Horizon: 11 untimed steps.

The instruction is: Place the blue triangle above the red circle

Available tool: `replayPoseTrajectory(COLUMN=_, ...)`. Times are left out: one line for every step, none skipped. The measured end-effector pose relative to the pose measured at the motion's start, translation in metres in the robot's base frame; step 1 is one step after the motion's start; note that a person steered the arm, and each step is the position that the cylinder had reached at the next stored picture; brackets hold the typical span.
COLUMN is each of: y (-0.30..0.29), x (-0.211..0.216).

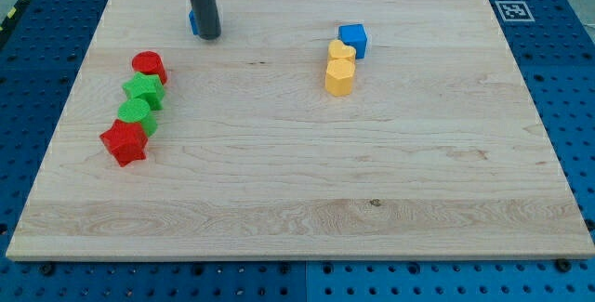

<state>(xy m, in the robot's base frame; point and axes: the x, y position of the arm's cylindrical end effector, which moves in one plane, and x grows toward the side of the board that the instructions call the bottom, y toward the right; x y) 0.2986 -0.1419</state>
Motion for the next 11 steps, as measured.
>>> replayPoseTrajectory(y=-0.006, x=-0.017)
replayPoseTrajectory(y=0.007, x=-0.019)
replayPoseTrajectory(y=0.031, x=-0.02)
replayPoseTrajectory(y=0.004, x=-0.034)
replayPoseTrajectory(y=0.001, x=-0.038)
replayPoseTrajectory(y=0.024, x=-0.041)
replayPoseTrajectory(y=0.002, x=-0.052)
replayPoseTrajectory(y=-0.029, x=-0.056)
replayPoseTrajectory(y=-0.034, x=-0.056)
replayPoseTrajectory(y=-0.01, x=-0.05)
replayPoseTrajectory(y=0.03, x=-0.004)
